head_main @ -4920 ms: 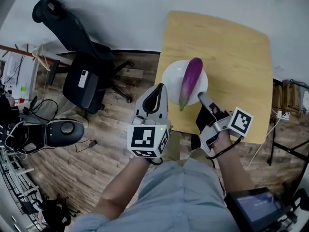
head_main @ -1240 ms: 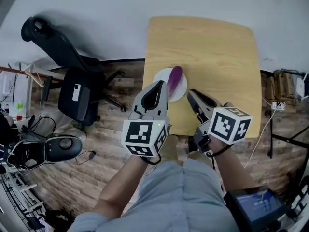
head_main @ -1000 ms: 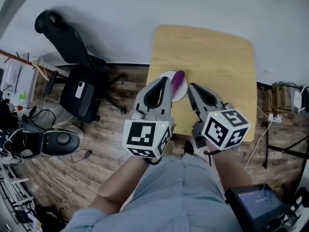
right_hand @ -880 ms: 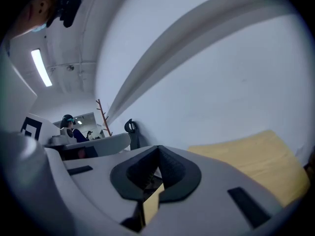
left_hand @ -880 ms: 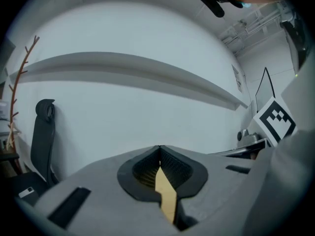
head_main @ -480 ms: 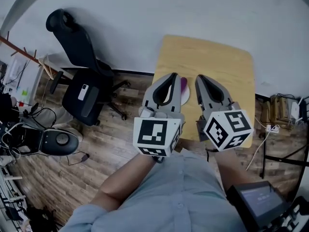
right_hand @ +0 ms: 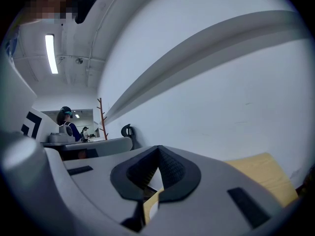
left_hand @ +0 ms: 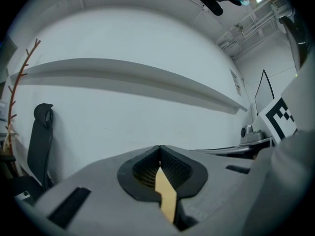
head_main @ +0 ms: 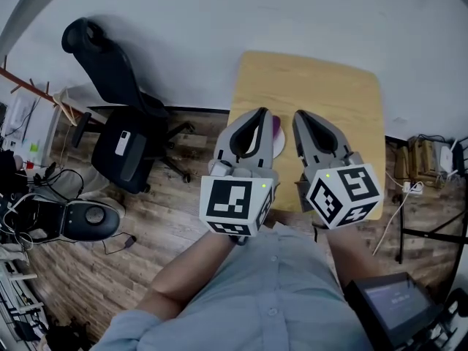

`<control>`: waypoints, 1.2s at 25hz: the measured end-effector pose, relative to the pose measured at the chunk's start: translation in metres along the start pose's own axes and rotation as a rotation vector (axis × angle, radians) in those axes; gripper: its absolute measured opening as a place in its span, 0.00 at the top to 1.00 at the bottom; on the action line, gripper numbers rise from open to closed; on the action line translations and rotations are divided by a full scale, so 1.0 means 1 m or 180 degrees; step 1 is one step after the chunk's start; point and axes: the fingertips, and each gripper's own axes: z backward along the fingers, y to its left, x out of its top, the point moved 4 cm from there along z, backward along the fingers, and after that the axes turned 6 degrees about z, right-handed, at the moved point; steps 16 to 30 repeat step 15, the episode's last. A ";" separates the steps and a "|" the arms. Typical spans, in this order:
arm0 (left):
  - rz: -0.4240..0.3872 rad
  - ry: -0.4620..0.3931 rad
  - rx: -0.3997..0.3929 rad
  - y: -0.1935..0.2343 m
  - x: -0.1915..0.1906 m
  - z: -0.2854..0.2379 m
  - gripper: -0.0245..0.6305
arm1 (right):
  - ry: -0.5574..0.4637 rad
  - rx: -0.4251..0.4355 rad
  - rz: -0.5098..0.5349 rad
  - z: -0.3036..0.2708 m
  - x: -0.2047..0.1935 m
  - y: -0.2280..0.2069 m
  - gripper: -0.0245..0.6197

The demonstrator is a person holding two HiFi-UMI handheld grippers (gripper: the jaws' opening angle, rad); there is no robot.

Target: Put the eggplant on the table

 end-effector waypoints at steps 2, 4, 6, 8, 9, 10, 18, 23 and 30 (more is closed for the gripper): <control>-0.0005 0.0016 -0.0016 0.001 0.000 -0.002 0.95 | 0.0002 -0.0010 -0.0006 -0.001 0.000 0.000 0.96; -0.0008 0.0028 -0.0028 0.003 0.000 -0.003 0.95 | 0.0009 -0.0009 -0.0007 -0.003 0.000 0.001 0.96; -0.0008 0.0040 -0.0042 0.004 0.001 -0.004 0.95 | 0.0015 -0.0008 -0.0003 -0.005 0.000 0.002 0.96; -0.0008 0.0049 -0.0057 0.004 0.001 -0.004 0.95 | 0.0020 -0.0012 -0.0003 -0.006 0.000 0.003 0.96; -0.0009 0.0052 -0.0062 0.004 0.000 -0.004 0.95 | 0.0022 -0.0017 -0.0004 -0.006 0.000 0.003 0.96; -0.0008 0.0053 -0.0066 0.004 0.000 -0.004 0.95 | 0.0023 -0.0022 -0.0004 -0.006 0.000 0.003 0.96; -0.0007 0.0063 -0.0081 0.008 0.000 -0.006 0.95 | 0.0026 -0.0045 -0.0004 -0.009 0.000 0.003 0.96; -0.0007 0.0063 -0.0081 0.008 0.000 -0.006 0.95 | 0.0026 -0.0045 -0.0004 -0.009 0.000 0.003 0.96; -0.0007 0.0063 -0.0081 0.008 0.000 -0.006 0.95 | 0.0026 -0.0045 -0.0004 -0.009 0.000 0.003 0.96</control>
